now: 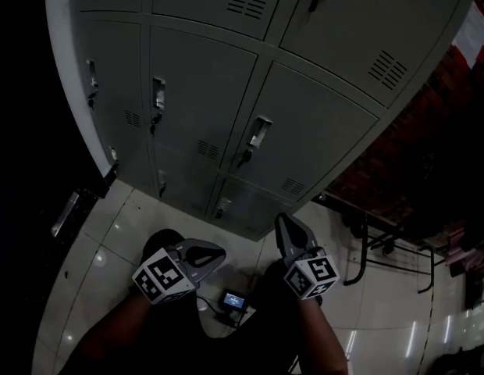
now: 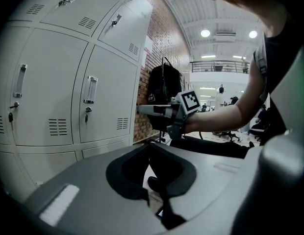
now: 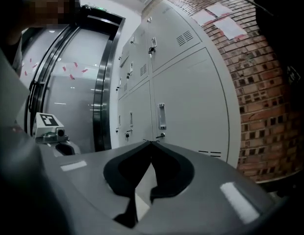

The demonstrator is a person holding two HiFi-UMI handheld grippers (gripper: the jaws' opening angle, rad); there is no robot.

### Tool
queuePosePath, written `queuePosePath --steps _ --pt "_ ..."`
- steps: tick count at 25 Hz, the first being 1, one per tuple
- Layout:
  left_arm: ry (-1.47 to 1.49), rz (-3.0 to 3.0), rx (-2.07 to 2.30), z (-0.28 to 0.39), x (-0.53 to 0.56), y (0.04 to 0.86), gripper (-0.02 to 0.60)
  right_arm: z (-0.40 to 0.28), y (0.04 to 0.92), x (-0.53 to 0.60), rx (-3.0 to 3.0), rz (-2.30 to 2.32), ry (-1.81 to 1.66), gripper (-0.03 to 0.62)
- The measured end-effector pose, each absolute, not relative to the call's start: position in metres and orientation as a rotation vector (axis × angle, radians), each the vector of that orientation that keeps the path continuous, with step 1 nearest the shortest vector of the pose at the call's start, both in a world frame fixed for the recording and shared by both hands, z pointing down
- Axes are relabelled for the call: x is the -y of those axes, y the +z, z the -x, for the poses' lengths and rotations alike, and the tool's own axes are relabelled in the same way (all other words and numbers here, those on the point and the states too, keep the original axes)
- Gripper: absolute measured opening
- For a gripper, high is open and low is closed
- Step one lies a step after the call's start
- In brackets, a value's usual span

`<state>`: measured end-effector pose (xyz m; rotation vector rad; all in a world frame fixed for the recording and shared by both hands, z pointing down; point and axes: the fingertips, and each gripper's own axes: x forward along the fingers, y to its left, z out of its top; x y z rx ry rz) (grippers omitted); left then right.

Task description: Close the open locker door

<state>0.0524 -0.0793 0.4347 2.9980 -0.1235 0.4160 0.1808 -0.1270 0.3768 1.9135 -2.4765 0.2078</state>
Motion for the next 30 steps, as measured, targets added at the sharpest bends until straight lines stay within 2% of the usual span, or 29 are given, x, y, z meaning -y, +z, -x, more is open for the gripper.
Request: queuePosePath --steps 11,16,20,30 --pt "0.459 -3.001 0.088 -0.066 0.073 0.437 0.012 -0.214 0.402 0.031 2.359 -1.915 0.205 0.002" --pt "0.470 -3.004 0.078 -0.069 0.071 0.439 0.012 -0.195 0.406 0.012 2.493 -1.818 0.314 0.002" --pt "0.472 -3.005 0.076 -0.071 0.070 0.439 0.012 -0.176 0.409 0.001 2.538 -1.677 0.252 0.002" --pt "0.505 -3.004 0.058 -0.073 0.066 0.438 0.012 -0.181 0.402 -0.008 2.548 -1.703 0.250 0.000"
